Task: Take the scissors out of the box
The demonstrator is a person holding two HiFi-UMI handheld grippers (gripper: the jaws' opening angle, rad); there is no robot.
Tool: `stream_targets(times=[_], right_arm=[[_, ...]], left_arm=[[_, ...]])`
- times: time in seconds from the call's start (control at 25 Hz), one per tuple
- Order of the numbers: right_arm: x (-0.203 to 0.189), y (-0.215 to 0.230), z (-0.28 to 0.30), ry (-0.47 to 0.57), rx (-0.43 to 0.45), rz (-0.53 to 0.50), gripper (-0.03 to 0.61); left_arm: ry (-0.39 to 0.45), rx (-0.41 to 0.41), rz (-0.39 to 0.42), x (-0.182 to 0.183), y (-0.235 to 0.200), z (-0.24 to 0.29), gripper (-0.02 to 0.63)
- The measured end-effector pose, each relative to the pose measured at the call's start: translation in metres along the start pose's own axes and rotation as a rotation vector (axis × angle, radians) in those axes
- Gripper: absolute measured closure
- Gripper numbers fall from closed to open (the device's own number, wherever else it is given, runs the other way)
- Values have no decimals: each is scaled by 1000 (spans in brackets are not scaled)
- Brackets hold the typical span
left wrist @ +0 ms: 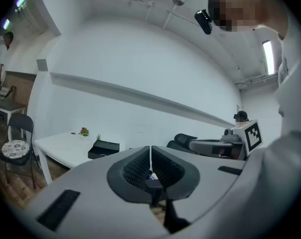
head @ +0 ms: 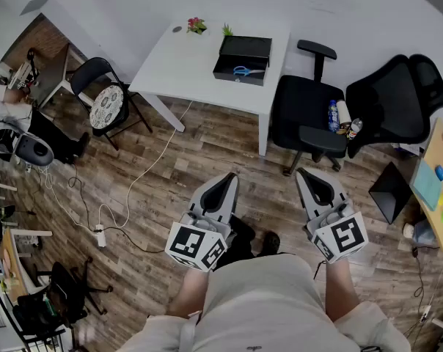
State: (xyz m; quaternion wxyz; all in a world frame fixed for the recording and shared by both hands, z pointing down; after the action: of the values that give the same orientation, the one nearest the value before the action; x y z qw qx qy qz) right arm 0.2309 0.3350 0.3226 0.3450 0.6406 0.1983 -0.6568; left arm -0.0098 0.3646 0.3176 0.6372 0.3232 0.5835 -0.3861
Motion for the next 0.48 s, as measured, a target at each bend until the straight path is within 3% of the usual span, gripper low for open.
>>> stream_targets(times=[0.48], right_arm=[[-10,-11,-43,32,50,10,575]], left_arm=[[-26,35,22,-7,38,-29,588]])
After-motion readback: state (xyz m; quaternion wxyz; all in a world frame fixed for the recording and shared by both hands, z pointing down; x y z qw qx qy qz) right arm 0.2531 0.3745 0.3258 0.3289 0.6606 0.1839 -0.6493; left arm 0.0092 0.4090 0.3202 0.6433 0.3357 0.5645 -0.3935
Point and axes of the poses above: the fingertips, and each gripper's own axes: z forward along the fingers, y to its right, x out of its top, the point moved 9 cm from there along -z, backward along the fingers, and after that the axes turned 9 degrees about z, right-handed, at the moved point
